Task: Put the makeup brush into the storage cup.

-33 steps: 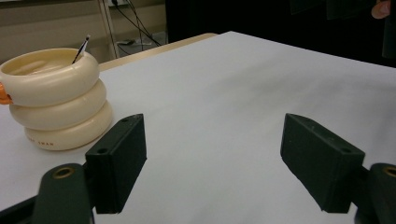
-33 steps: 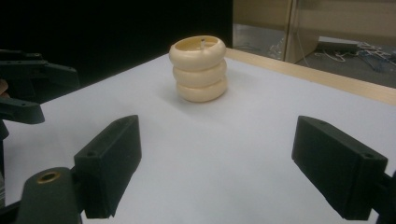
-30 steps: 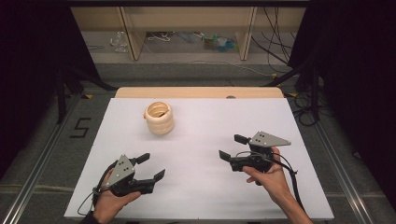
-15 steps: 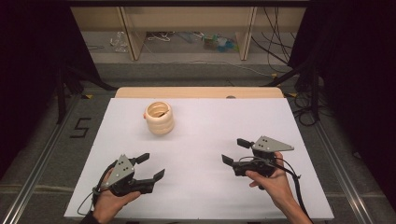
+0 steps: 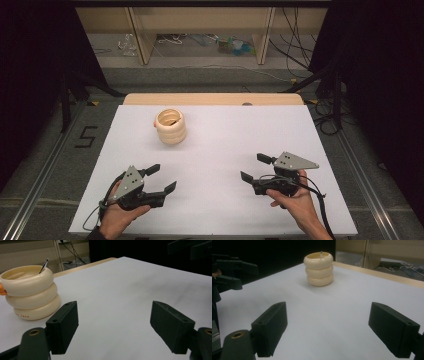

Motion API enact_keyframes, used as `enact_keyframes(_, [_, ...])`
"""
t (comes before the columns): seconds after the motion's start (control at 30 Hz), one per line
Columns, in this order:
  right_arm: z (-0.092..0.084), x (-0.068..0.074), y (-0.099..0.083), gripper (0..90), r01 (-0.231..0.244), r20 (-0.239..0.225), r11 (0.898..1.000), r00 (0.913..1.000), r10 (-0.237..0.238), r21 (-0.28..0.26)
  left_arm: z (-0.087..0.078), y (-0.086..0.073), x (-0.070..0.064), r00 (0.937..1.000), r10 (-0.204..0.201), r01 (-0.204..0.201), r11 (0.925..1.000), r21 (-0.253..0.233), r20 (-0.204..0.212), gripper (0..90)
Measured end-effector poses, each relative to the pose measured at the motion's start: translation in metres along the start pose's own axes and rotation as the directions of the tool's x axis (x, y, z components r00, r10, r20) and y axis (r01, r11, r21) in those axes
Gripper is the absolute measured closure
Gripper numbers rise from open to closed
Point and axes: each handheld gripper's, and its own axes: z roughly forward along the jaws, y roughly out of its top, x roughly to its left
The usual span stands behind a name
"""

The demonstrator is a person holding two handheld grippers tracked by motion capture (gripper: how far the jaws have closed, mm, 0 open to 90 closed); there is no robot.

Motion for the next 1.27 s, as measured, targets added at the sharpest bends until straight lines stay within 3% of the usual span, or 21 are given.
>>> enact_keyframes(0.6, [-0.012, 0.0, -0.009, 16.4, -0.009, 0.033, 1.0, 0.9994, 0.009, 0.003, 0.0, 0.0, -0.001, 1.0, -0.006, 0.006, 1.0, 0.007, -0.005, 22.8])
enact_keyframes(0.87, [-0.01, 0.001, -0.011, 16.4, -0.008, 0.01, 1.0, 0.9999, 0.008, 0.017, 0.0, 0.0, -0.001, 1.0, -0.002, 0.002, 1.0, 0.008, -0.004, 22.7])
enact_keyframes(1.27, [-0.009, 0.002, -0.012, 16.4, 0.007, 0.014, 1.0, 0.9999, -0.008, 0.019, 0.0, 0.0, -0.001, 1.0, -0.005, 0.005, 1.0, 0.007, -0.004, 22.8])
